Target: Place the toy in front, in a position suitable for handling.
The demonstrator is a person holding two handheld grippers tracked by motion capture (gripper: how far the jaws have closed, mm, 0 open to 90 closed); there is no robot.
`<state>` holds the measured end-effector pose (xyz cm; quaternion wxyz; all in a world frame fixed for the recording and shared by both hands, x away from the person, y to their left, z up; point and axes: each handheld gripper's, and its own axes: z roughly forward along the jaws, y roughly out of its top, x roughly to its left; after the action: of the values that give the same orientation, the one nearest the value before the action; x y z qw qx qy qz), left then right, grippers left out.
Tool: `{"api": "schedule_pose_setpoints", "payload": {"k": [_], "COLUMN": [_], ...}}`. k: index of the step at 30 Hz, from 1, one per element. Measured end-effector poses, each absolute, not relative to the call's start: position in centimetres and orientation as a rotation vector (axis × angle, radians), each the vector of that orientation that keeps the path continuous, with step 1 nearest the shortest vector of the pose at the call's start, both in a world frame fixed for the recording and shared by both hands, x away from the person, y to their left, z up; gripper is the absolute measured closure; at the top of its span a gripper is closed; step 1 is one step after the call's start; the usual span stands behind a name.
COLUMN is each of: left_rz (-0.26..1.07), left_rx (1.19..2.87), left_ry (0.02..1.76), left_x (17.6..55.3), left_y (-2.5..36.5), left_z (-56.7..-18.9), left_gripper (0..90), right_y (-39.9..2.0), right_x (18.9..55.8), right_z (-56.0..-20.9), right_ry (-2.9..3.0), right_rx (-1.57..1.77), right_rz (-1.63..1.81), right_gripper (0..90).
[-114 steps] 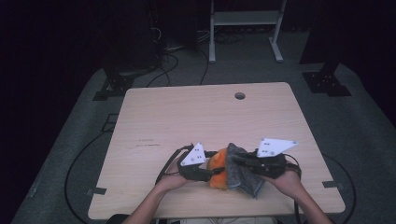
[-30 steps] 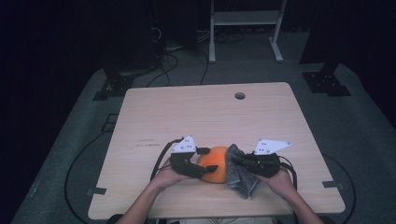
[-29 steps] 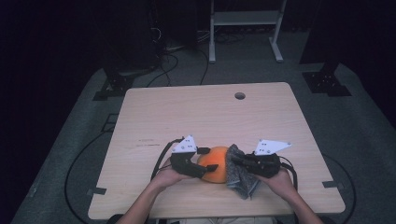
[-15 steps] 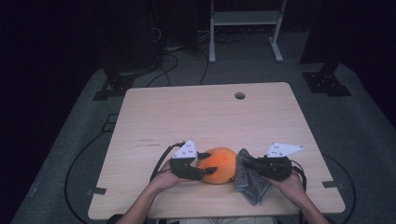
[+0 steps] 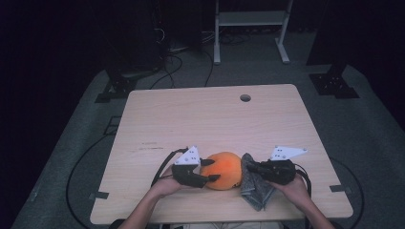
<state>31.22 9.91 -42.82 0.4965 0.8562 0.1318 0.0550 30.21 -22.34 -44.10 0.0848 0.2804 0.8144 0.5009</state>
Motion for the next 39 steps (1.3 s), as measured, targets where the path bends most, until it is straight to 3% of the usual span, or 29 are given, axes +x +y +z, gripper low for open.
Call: {"api": "schedule_pose_setpoints", "payload": {"k": [6,10,11,14,17,19,21,22,24,26,29,31,35,37,39], "left_rz": [0.129,0.083,0.067,0.102,0.047,0.083,0.176,0.221,0.329,0.414,0.423,0.345,0.161,0.138,0.122], "left_rx": [2.078,2.068,2.051,2.065,2.136,2.13,2.127,2.112,2.094,2.11,2.135,2.138,2.065,2.067,2.068], "left_ry": [0.323,0.316,0.319,0.4,0.442,0.426,0.369,0.344,0.296,0.248,0.201,0.234,0.386,0.419,0.428], "left_x": [31.2,31.0,31.1,31.5,31.9,31.6,31.1,31.0,30.7,30.8,31.3,31.7,32.8,33.0,33.0], "left_y": [10.0,10.2,10.2,9.7,8.9,8.7,8.7,8.7,8.6,8.1,7.3,7.4,9.1,9.3,9.4], "left_z": [-42.8,-42.3,-41.9,-41.0,-42.3,-42.7,-42.2,-41.8,-41.3,-40.9,-41.4,-42.0,-42.3,-42.5,-42.9], "left_gripper": [43.5,41.4,38.6,17.3,11.0,17.8,37.4,42.5,45.2,45.1,44.0,40.5,21.4,22.0,28.1], "right_y": [-20.6,-20.6,-20.6,-20.7,-20.9,-21.1,-21.3,-21.5,-21.7,-21.6,-20.2,-18.9,-17.7,-17.2,-17.1], "right_x": [29.6,29.9,29.8,29.2,28.9,28.8,28.9,28.9,28.7,28.8,29.5,30.1,30.8,30.6,30.4], "right_z": [-41.9,-42.8,-43.0,-43.2,-43.3,-43.4,-43.2,-42.9,-42.1,-41.1,-39.9,-40.0,-41.3,-41.4,-41.4], "right_ry": [2.396,2.415,2.423,2.433,2.437,2.44,2.436,2.428,2.401,2.369,2.342,2.371,2.407,2.406,2.407], "right_rx": [0.701,0.736,0.738,0.725,0.719,0.728,0.727,0.719,0.695,0.674,0.622,0.597,0.611,0.598,0.591], "right_rz": [1.59,1.569,1.57,1.548,1.542,1.535,1.523,1.526,1.525,1.554,1.592,1.542,1.539,1.538,1.527], "right_gripper": [81.4,81.6,81.5,81.5,81.4,81.4,81.4,81.5,81.5,81.5,81.5,81.5,81.6,81.6,81.6]}}
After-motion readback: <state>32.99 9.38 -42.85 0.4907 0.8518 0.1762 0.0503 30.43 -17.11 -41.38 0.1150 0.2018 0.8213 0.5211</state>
